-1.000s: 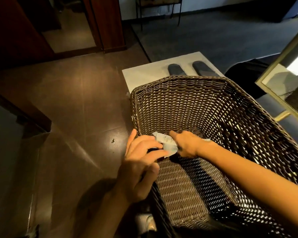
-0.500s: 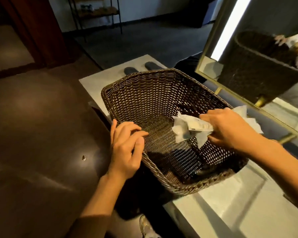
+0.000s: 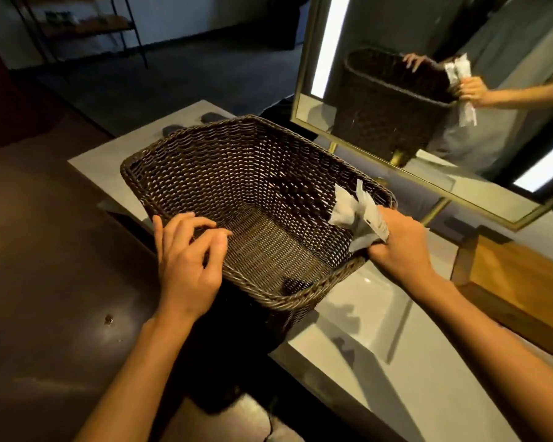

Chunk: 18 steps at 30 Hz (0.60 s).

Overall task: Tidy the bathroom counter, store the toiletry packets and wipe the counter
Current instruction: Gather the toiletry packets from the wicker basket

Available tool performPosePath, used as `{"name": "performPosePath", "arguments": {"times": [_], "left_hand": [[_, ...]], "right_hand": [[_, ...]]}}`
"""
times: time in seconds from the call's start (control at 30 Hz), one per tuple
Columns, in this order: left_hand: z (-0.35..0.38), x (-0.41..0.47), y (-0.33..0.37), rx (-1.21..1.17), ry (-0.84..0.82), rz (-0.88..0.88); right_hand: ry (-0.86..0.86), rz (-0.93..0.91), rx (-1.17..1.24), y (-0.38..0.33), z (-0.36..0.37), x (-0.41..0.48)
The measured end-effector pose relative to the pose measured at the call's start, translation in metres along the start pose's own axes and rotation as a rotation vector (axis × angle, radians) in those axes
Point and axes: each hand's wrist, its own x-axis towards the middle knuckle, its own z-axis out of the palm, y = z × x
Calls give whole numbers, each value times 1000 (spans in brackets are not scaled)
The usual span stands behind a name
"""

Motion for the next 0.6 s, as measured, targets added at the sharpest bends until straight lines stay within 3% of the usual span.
{"name": "performPosePath", "arguments": {"times": [0.27,0.4,0.53,0.6], "left_hand": [[23,-65,137,231,-292,314],[53,-78,174,469,-437,307],[64,-83,172,578,-457,257],[64,-84,171,596,-439,249]], "right_hand": [[15,49,147,1,1,-6],[3,70,301,9,-10,-13],[20,312,632,39,-31,-33],[-8,400,595,79,-40,-50]]}}
